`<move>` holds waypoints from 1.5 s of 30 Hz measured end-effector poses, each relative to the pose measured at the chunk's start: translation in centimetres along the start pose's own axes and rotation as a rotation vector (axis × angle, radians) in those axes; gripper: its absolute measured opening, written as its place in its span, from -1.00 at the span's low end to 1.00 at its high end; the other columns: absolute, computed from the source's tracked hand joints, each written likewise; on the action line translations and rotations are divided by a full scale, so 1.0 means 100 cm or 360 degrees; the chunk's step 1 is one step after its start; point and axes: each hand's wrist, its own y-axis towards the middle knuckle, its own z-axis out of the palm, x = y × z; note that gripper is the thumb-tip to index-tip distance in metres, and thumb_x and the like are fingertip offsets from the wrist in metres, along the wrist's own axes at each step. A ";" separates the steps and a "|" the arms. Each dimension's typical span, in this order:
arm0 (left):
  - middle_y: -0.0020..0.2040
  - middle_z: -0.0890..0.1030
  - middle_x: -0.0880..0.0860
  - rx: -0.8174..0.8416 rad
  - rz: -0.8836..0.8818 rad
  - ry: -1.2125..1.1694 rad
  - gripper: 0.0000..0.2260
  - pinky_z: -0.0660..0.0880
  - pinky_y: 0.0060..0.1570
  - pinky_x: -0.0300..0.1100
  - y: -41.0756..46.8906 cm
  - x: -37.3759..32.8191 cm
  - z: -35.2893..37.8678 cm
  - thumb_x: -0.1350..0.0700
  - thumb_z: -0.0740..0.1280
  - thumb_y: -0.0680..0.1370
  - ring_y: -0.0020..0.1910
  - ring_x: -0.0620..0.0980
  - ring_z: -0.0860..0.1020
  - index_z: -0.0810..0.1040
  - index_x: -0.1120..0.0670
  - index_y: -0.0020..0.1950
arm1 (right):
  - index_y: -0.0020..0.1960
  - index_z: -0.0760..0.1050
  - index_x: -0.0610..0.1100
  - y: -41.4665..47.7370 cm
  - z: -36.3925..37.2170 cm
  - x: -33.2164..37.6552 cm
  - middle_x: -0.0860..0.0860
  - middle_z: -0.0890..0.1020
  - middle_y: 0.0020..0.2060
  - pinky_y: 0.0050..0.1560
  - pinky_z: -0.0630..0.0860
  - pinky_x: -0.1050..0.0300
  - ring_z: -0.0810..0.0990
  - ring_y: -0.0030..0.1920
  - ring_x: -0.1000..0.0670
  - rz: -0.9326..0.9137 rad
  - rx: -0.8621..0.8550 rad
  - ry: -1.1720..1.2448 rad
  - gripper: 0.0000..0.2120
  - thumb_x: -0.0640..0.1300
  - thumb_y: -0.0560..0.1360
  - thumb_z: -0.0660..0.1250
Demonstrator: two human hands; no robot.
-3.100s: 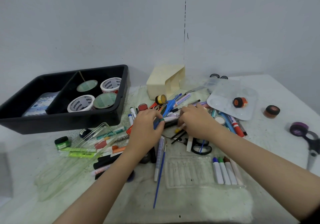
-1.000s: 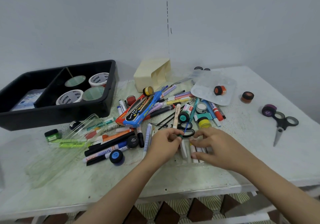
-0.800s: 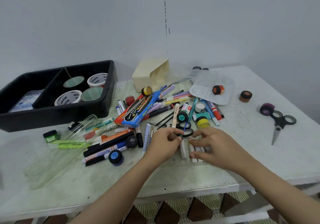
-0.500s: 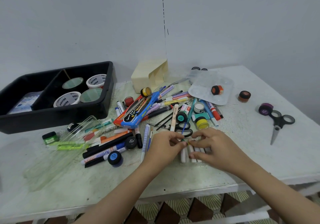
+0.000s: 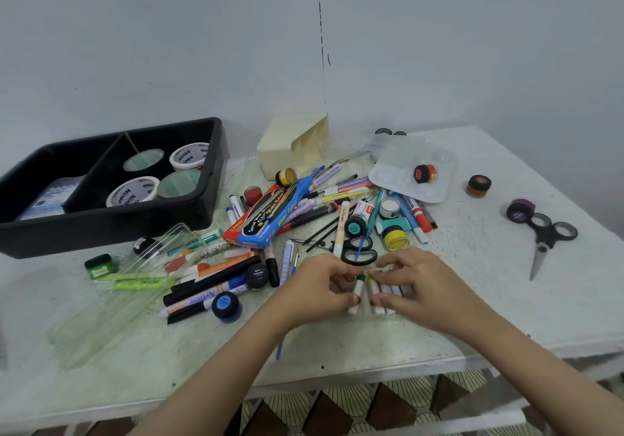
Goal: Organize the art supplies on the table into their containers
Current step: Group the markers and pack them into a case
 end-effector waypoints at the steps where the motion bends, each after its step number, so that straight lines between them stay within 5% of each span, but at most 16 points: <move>1: -0.07 0.52 -0.01 -0.0005 0.0014 0.0034 -0.59 0.45 -0.16 -0.48 0.000 0.000 0.000 0.20 0.47 0.42 -0.15 -0.18 0.53 0.55 0.07 0.26 | 0.05 0.66 0.02 0.000 0.000 0.000 0.07 0.63 0.01 -0.04 0.47 0.09 0.55 0.01 0.05 -0.0006 -0.0004 -0.0001 -0.48 0.34 0.36 0.18; 13: -0.20 0.56 -0.13 -0.0222 -0.0002 -0.0104 -0.71 0.44 -0.23 -0.47 -0.001 0.006 0.009 0.17 0.53 0.35 -0.28 -0.34 0.51 0.62 0.08 0.05 | 0.08 0.64 0.06 -0.001 0.003 -0.004 0.12 0.61 0.03 -0.01 0.46 0.09 0.51 0.03 0.09 0.0002 -0.0017 0.0022 -0.49 0.35 0.38 0.18; 18: -0.17 0.62 -0.05 -0.0269 0.0013 -0.0189 -0.74 0.47 -0.18 -0.44 0.001 0.011 0.010 0.19 0.53 0.35 -0.20 -0.20 0.58 0.62 0.05 0.01 | 0.10 0.63 0.07 0.000 0.003 -0.005 0.13 0.60 0.04 0.01 0.44 0.12 0.50 0.04 0.10 0.0009 -0.0015 0.0041 -0.48 0.36 0.38 0.17; 28: -0.02 0.62 -0.03 -0.0195 0.0371 0.0305 -0.69 0.49 -0.09 -0.28 0.002 0.013 0.010 0.04 0.40 0.49 -0.09 -0.15 0.54 0.58 0.03 0.22 | 0.10 0.63 0.07 0.000 0.002 -0.004 0.13 0.59 0.04 0.03 0.43 0.12 0.45 0.03 0.14 -0.0001 -0.0016 0.0057 -0.48 0.37 0.38 0.17; 37: 0.19 0.51 -0.03 0.0180 0.0264 0.0220 -0.56 0.49 0.09 -0.21 0.000 0.014 -0.006 0.20 0.38 0.50 0.03 -0.10 0.54 0.45 0.07 0.37 | 0.12 0.62 0.08 -0.001 0.002 -0.003 0.14 0.59 0.05 0.02 0.39 0.16 0.42 0.03 0.18 0.0006 -0.0029 0.0049 -0.47 0.38 0.38 0.16; 45: 0.07 0.45 -0.04 0.0189 0.0242 0.0325 -0.52 0.45 0.05 -0.29 0.002 0.008 -0.003 0.08 0.38 0.51 0.00 -0.12 0.49 0.37 -0.09 0.41 | 0.11 0.62 0.09 -0.002 0.000 -0.002 0.14 0.58 0.07 0.05 0.37 0.16 0.41 0.05 0.18 0.0027 0.0017 0.0032 -0.46 0.38 0.37 0.13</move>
